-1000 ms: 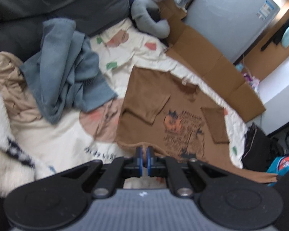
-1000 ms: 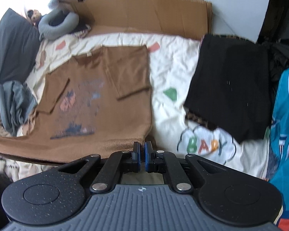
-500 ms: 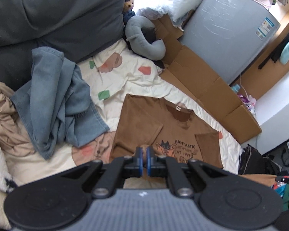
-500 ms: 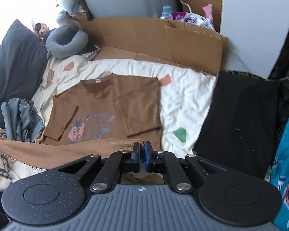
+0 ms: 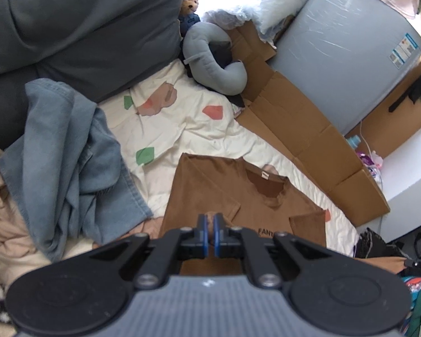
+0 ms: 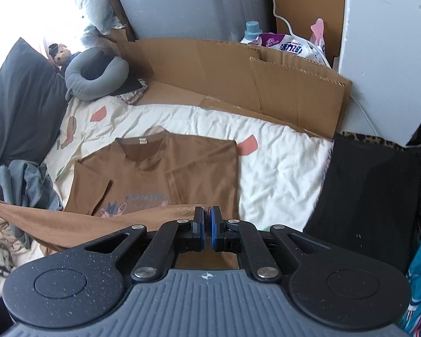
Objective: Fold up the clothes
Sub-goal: 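Lift the hem with both tools and carry it toward the collar, then lay the hem down near the collar with both tools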
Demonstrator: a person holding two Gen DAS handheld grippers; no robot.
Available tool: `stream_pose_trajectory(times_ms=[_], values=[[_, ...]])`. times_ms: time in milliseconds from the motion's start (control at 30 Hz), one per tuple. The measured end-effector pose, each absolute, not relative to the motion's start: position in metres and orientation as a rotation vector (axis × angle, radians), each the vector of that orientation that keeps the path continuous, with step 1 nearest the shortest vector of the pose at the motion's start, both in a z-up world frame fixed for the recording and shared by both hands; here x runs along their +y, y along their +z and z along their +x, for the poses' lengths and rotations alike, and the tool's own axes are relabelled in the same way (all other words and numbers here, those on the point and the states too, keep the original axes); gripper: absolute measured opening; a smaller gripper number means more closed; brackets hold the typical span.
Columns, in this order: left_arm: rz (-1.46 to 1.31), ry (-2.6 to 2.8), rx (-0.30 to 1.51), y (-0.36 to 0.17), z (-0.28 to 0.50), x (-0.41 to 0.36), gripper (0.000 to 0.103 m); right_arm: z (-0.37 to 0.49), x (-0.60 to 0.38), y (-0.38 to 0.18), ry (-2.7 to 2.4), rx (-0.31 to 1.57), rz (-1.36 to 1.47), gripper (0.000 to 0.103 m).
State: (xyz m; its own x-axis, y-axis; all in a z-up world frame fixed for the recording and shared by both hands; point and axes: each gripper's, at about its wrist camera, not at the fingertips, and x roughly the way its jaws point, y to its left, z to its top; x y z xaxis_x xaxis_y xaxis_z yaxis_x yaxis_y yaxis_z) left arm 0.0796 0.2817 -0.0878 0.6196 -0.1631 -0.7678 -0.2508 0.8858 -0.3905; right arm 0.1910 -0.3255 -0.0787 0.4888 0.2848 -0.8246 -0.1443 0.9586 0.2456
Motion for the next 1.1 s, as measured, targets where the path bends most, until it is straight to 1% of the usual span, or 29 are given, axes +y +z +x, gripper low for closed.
stream_pose_trajectory(times_ms=[433, 1100], values=[[-0.476, 0.041, 0.923, -0.13, 0.163, 0.29, 0.004, 0.278, -0.31, -0.124, 0.24, 1.052, 0.129, 0.002], [-0.397, 0.04, 1.036, -0.257, 0.273, 0.302, 0.004, 0.386, -0.273, -0.249, 0.204, 1.164, -0.021, 0.002]])
